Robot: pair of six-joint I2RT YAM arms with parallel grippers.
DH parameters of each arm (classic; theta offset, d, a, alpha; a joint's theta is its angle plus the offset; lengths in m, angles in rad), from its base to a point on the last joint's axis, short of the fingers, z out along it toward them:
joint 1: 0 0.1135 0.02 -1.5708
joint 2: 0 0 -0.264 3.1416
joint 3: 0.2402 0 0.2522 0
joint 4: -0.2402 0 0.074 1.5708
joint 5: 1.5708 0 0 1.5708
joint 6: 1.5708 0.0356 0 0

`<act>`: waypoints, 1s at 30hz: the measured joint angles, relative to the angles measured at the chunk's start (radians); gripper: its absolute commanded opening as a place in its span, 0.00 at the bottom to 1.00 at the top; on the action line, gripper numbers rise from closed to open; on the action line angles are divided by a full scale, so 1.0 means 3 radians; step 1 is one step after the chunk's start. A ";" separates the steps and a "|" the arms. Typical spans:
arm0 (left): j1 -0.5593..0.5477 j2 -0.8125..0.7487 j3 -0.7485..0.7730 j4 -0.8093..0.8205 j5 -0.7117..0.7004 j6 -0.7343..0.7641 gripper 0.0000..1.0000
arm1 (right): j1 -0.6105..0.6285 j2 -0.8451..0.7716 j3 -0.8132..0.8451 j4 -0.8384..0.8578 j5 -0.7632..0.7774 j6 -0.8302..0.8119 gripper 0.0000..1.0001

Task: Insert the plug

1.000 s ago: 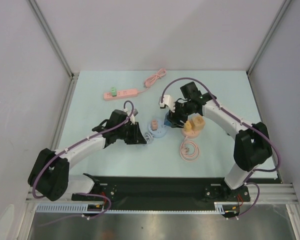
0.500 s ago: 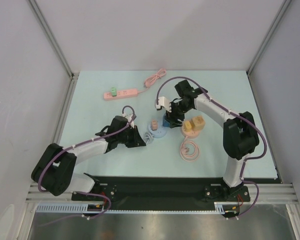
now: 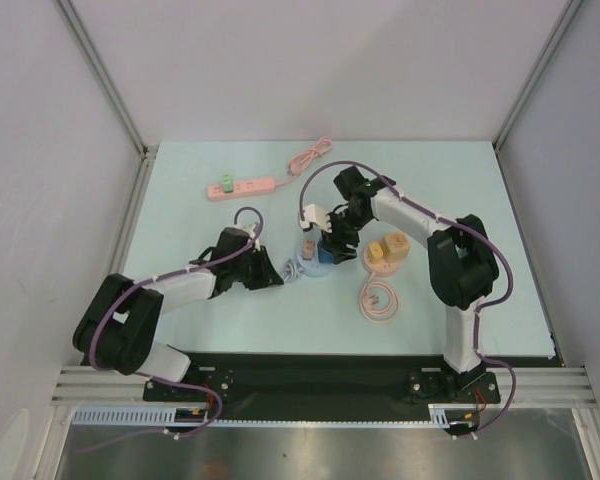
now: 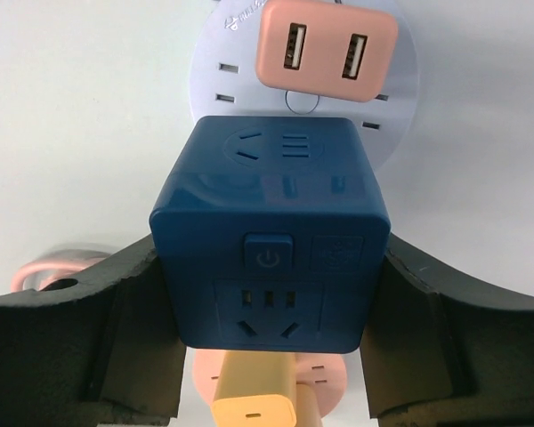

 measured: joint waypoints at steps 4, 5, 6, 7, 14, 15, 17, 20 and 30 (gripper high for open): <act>0.0014 -0.0116 0.0037 -0.0076 -0.0042 0.0009 0.39 | 0.0003 0.0014 -0.0001 -0.0009 0.0019 0.0003 0.00; 0.0017 -0.0173 0.0056 -0.0127 -0.0050 0.0017 0.47 | 0.0003 0.0015 -0.0003 -0.0004 0.0028 0.0006 0.00; 0.0018 -0.0244 0.0081 -0.0184 -0.0060 0.0034 0.50 | 0.0001 0.0015 -0.0004 0.0004 0.0041 0.0017 0.00; 0.0020 -0.0314 0.0120 -0.0259 -0.0070 0.0037 0.54 | 0.0000 0.0015 -0.0006 0.0006 0.0052 0.0020 0.00; 0.0127 -0.1035 0.0506 -0.0750 -0.0239 0.0182 0.64 | -0.0013 0.0013 -0.0078 0.0148 0.0056 0.0137 0.00; 0.0192 -0.1143 0.0551 -0.0802 -0.0264 0.0211 0.64 | -0.0013 0.0013 -0.0083 0.0158 0.0052 0.0159 0.00; 0.0359 -0.1325 0.0615 -0.0905 -0.0294 0.0271 0.65 | -0.0013 0.0013 -0.0083 0.0170 0.0058 0.0191 0.00; 0.0657 -0.1494 0.0675 -0.1020 -0.0299 0.0371 0.66 | -0.0003 0.0013 -0.0083 0.0177 0.0076 0.0211 0.00; 0.1395 -0.1469 0.0605 -0.1302 -0.0031 0.0633 0.66 | 0.0066 0.0013 -0.0053 0.0141 0.0210 0.0217 0.00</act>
